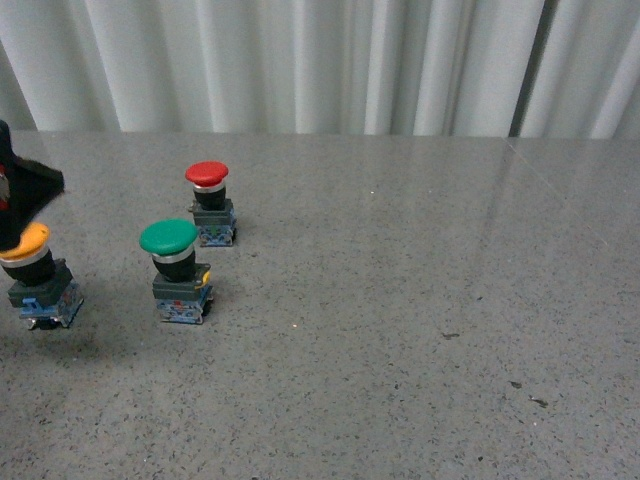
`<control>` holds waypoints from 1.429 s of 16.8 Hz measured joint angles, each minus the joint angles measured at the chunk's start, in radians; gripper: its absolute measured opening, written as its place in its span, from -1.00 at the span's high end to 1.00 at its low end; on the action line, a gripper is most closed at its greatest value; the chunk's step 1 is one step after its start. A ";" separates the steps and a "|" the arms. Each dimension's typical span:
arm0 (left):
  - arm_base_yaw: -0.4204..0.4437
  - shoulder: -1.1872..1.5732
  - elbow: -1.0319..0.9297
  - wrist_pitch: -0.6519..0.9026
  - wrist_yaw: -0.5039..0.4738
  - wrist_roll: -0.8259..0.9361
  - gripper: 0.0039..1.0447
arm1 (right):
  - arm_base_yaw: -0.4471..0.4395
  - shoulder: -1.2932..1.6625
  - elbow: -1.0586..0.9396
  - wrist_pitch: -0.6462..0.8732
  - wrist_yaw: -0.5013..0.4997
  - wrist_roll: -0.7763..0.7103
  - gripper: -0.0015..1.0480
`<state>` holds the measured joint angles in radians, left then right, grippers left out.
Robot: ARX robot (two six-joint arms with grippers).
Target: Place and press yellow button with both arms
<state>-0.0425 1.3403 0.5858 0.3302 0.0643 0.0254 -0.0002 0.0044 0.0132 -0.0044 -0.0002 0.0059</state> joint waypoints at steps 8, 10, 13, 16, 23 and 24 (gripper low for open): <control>0.016 0.135 -0.022 0.092 0.019 -0.045 -0.88 | 0.000 0.000 0.000 0.000 0.000 0.000 -0.87; 0.016 0.136 -0.023 0.098 0.015 -0.045 -0.63 | 0.000 0.000 0.000 0.000 0.000 0.000 -0.87; 0.021 0.137 -0.023 0.097 0.016 -0.045 0.03 | 0.000 0.000 0.000 0.000 0.000 0.000 -0.87; 0.034 0.108 -0.023 0.055 0.019 -0.044 0.31 | 0.000 0.000 0.000 0.000 0.000 0.000 -0.87; -0.202 -0.092 0.220 -0.060 -0.074 -0.080 0.32 | 0.000 0.000 0.000 0.000 0.000 0.000 -0.87; -0.286 -0.005 0.279 -0.062 -0.099 -0.104 0.32 | 0.000 0.000 0.000 0.000 0.000 0.000 -0.87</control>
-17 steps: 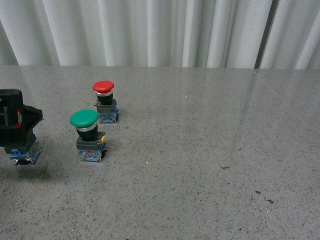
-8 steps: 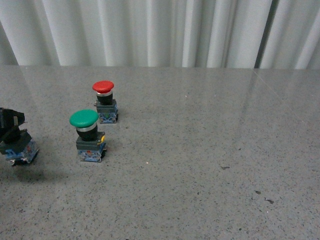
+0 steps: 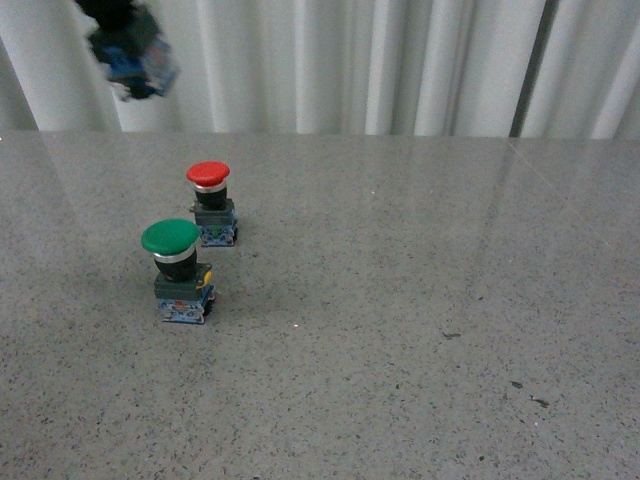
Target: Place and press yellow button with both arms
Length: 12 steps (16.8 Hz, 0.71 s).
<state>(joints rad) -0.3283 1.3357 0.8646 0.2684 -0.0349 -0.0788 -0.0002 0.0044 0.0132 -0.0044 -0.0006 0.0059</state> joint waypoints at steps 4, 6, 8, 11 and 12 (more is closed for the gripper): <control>-0.139 0.211 0.113 0.019 -0.040 -0.084 0.33 | 0.000 0.000 0.000 0.000 0.000 0.000 -0.87; -0.172 0.278 0.165 0.019 -0.054 -0.110 0.33 | 0.000 0.000 0.000 0.000 0.000 0.000 -0.87; -0.202 0.335 0.192 0.019 -0.078 -0.136 0.33 | 0.000 0.000 0.000 0.000 0.000 0.000 -0.87; -0.287 0.459 0.202 0.013 -0.119 -0.191 0.33 | 0.000 0.000 0.000 0.000 0.000 0.000 -0.87; -0.305 0.470 0.202 0.014 -0.130 -0.196 0.33 | 0.000 0.000 0.000 0.000 0.000 0.000 -0.87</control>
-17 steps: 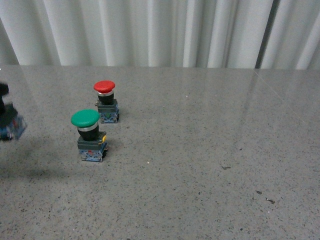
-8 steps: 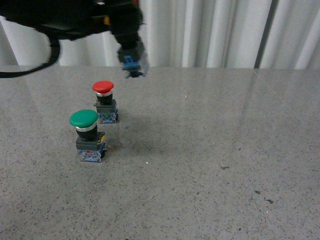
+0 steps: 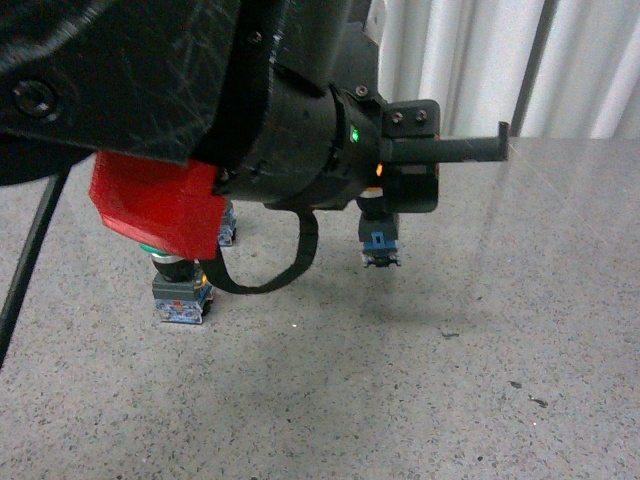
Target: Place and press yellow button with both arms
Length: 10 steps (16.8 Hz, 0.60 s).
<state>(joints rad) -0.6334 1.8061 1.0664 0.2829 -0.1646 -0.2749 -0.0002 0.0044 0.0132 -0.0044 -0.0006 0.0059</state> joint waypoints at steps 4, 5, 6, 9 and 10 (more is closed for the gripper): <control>-0.031 0.010 -0.011 0.000 -0.039 -0.017 0.33 | 0.000 0.000 0.000 0.000 0.000 0.000 -0.87; -0.031 0.015 -0.013 -0.007 -0.050 -0.023 0.33 | 0.000 0.000 0.000 0.000 0.000 0.000 -0.87; -0.031 0.025 -0.018 -0.011 -0.055 -0.032 0.33 | 0.000 0.000 0.000 0.000 0.000 0.000 -0.87; -0.035 0.044 -0.024 -0.014 -0.056 -0.043 0.33 | 0.000 0.000 0.000 0.000 0.000 0.000 -0.87; -0.036 0.045 -0.024 -0.014 -0.056 -0.043 0.33 | 0.000 0.000 0.000 0.000 0.000 0.000 -0.87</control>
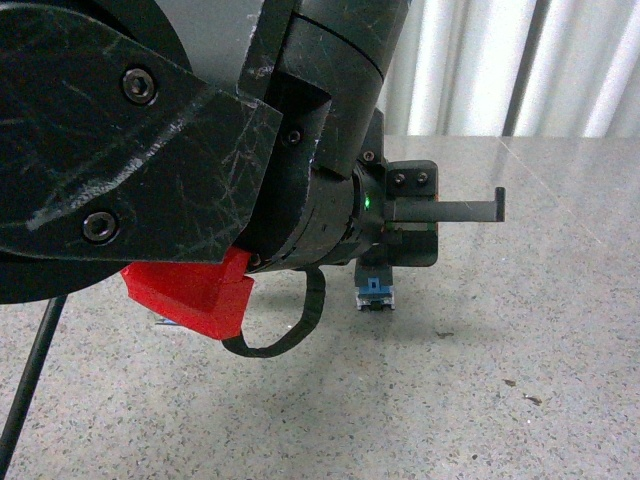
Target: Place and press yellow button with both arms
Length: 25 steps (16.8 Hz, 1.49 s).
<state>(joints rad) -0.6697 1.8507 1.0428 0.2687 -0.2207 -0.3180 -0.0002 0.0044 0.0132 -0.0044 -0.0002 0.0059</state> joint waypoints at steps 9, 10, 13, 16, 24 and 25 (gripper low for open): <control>0.012 -0.060 -0.037 0.048 0.005 0.031 -0.89 | 0.000 0.000 0.000 0.000 0.000 0.000 -0.87; 0.024 -0.101 -0.051 0.061 0.000 0.046 -0.86 | 0.000 0.000 0.000 0.000 0.000 0.000 -0.87; 0.170 -0.305 -0.113 0.100 -0.031 0.166 -0.88 | 0.000 0.000 0.000 0.000 0.000 0.000 -0.87; 0.422 -0.649 -0.309 0.101 0.063 0.314 -0.88 | 0.000 0.000 0.000 0.000 0.000 0.000 -0.87; 0.577 -1.180 -0.735 0.098 0.129 0.325 0.16 | 0.000 0.000 0.000 0.000 0.000 0.000 -0.87; 0.590 -1.196 -0.769 0.098 0.146 0.325 0.34 | 0.000 0.000 0.000 0.000 0.000 0.000 -0.87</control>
<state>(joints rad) -0.0799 0.6544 0.2733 0.3672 -0.0750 0.0071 -0.0002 0.0044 0.0132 -0.0048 -0.0006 0.0059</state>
